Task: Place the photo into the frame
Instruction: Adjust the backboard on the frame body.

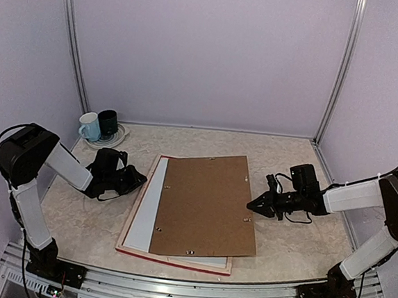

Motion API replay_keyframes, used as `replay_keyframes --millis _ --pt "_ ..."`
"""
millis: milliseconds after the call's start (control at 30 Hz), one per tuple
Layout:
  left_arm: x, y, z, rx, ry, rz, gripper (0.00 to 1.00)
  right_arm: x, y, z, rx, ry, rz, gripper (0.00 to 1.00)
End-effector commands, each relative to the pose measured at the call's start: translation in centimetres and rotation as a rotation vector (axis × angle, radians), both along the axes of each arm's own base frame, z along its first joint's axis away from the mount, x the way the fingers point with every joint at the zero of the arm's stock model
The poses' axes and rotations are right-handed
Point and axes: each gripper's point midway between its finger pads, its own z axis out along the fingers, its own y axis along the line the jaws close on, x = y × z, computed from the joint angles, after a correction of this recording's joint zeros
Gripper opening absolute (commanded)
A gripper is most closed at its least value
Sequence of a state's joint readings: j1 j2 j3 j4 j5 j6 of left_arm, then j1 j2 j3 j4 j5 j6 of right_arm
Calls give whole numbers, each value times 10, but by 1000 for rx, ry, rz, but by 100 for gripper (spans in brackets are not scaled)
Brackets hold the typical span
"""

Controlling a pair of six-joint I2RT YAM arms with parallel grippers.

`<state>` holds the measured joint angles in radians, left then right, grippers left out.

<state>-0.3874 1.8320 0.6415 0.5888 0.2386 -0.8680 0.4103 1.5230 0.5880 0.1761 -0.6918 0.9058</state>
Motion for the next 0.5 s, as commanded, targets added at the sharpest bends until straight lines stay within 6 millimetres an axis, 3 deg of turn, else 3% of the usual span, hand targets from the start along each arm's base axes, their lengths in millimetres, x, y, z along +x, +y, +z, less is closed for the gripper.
replay_keyframes --millis 0,467 --pt "-51 19 -67 106 262 -11 14 3 5 -3 -36 -9 -46 0" --pt "-54 24 -46 233 229 -42 30 8 3 0 -72 -29 -44 0"
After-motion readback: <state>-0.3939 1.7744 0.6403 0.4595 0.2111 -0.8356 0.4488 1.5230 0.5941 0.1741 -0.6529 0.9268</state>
